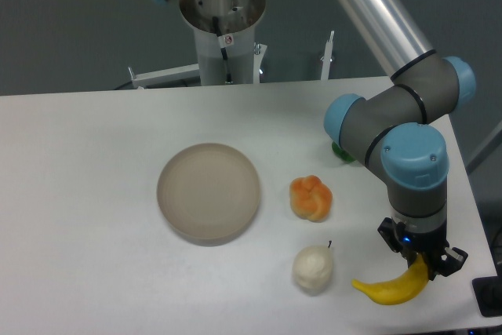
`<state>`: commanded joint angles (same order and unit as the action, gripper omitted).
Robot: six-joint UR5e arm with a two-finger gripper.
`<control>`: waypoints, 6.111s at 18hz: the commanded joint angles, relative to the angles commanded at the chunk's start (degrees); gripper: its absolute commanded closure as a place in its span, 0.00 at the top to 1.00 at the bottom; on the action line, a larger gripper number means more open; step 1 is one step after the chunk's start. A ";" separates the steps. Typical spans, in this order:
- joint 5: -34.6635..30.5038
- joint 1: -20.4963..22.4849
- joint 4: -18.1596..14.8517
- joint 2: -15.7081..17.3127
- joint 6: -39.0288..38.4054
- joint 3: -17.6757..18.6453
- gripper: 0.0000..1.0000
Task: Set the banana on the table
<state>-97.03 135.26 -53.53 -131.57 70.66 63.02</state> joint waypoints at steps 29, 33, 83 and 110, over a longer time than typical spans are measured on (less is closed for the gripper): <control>-0.17 6.32 -7.90 19.68 12.91 19.33 0.25; 0.00 7.12 -8.17 21.71 13.71 23.46 0.25; 7.47 7.56 2.37 -0.88 -4.04 14.85 0.26; 7.82 7.73 2.11 0.08 -1.76 12.40 1.00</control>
<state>-89.21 143.00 -51.42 -131.49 68.91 75.41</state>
